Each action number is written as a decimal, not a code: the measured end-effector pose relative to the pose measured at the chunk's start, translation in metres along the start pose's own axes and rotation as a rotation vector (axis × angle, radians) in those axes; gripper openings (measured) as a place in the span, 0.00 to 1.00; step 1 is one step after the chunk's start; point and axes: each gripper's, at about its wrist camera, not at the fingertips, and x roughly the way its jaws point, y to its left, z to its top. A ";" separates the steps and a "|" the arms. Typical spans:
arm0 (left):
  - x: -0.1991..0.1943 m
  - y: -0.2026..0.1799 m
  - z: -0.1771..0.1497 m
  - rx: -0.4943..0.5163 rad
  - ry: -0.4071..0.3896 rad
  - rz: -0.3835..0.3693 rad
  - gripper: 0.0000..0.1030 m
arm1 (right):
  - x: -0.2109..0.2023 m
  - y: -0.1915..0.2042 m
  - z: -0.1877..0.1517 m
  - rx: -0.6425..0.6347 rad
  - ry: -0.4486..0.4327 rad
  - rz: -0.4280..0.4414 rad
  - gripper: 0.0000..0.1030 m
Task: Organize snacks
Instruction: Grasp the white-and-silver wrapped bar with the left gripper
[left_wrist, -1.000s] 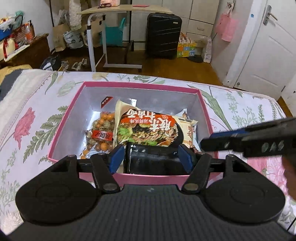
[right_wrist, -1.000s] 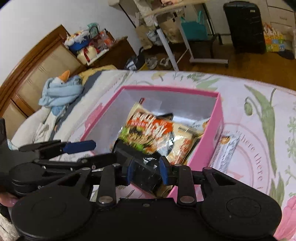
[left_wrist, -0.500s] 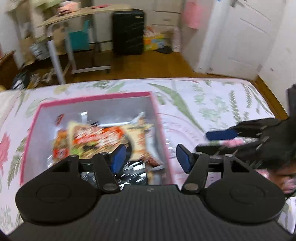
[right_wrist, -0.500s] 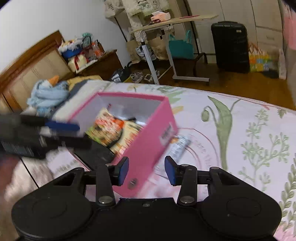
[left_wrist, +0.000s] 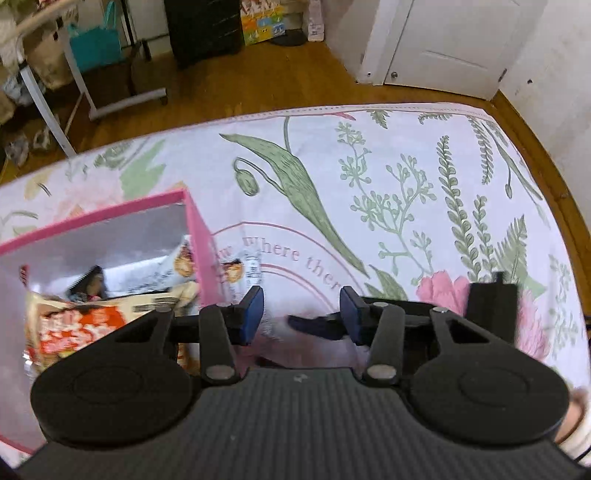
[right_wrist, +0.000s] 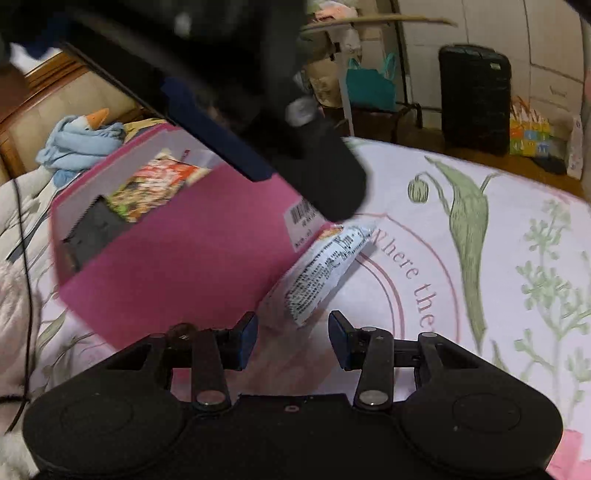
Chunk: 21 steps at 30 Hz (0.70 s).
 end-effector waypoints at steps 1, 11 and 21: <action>0.004 -0.001 0.000 -0.013 0.001 0.000 0.41 | 0.002 0.000 -0.001 0.005 0.000 -0.005 0.23; 0.036 -0.015 -0.012 -0.044 -0.005 0.030 0.46 | -0.060 -0.020 -0.025 0.103 -0.026 -0.016 0.18; 0.093 -0.024 -0.037 -0.154 0.106 -0.056 0.46 | -0.076 -0.023 -0.047 0.181 -0.022 -0.040 0.18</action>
